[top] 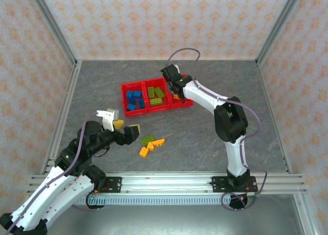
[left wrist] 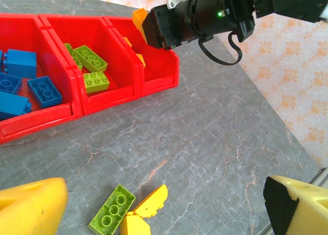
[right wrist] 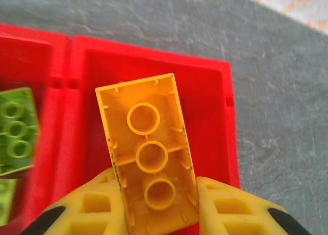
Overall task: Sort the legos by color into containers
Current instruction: Place the lego in the container.
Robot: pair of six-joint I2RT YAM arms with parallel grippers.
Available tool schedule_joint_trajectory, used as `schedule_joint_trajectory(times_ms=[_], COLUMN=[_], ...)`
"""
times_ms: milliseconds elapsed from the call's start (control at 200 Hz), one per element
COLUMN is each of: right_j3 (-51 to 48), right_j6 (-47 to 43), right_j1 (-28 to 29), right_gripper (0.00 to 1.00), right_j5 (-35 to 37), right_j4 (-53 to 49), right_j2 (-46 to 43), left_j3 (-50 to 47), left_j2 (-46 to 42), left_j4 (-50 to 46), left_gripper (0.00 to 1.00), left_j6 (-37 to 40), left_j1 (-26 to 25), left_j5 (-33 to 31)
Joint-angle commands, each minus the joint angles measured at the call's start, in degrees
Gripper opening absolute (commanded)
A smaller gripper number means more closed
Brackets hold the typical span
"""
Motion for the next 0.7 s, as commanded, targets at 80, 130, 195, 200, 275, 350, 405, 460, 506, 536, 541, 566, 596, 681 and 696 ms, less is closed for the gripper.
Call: schedule_joint_trajectory(times_ms=[80,130,195,200,275,350,405,460,506,536,541,566,596,681,696], right_j3=[4.32,4.36,4.05,4.03,3.75,3.74,3.74,3.79,3.85,3.87,3.81,3.75,3.58,3.09,3.05], right_j6=[3.67,3.65,3.32,3.28,2.61,2.39,2.28,2.19,2.12,2.19,2.14,2.04,1.99,2.15,2.23], right_j1=[-3.44,-4.04,-4.33,-4.33,-4.33,-4.33,-4.33,-4.33,-4.33,-4.33,-4.33,-4.3,-4.33,-4.25,-4.25], right_gripper=[0.0,0.0,0.02,0.03,0.08,0.13,0.16,0.18,0.2,0.22,0.22,0.23,0.25,0.34,0.36], right_j5=[-3.21,-4.45,-5.34,-5.39,-6.12,-6.45,-6.53,-6.43,-6.26,-6.21,-6.22,-6.29,-6.32,-6.62,-6.67], right_j4=[-5.5,-5.76,-5.37,-5.34,-4.99,-4.83,-4.66,-4.61,-4.61,-4.61,-4.61,-4.55,-4.44,-4.31,-4.34], right_j2=[3.33,3.99,4.39,4.39,4.7,4.76,4.71,4.66,4.54,4.41,4.36,4.25,4.02,3.36,3.22], left_j3=[-0.94,-1.09,-1.27,-1.27,-1.36,-1.38,-1.4,-1.37,-1.4,-1.43,-1.39,-1.53,-1.47,-1.54,-1.54], left_j2=[-0.57,-0.63,-0.65,-0.65,-0.57,-0.3,-0.13,-0.04,-0.04,-0.04,-0.04,-0.02,0.05,0.09,0.13], left_j4=[2.02,2.14,2.33,2.37,2.48,2.51,2.45,2.5,2.5,2.49,2.49,2.54,2.57,2.7,2.67], left_gripper=[0.99,0.99,0.99,0.99,0.99,0.99,0.99,0.99,0.99,0.99,0.99,0.99,0.99,0.99,0.99], left_j6=[0.75,0.74,0.74,0.74,0.83,0.79,0.8,0.84,0.83,0.84,0.84,0.83,0.83,0.83,0.83], left_j1=[-0.34,-0.36,-0.41,-0.41,-0.25,-0.12,0.17,0.43,0.67,0.88,0.89,1.02,1.22,1.69,1.85], left_j5=[0.05,0.03,0.21,0.21,0.22,0.29,0.29,0.37,0.43,0.51,0.49,0.47,0.52,0.81,0.82])
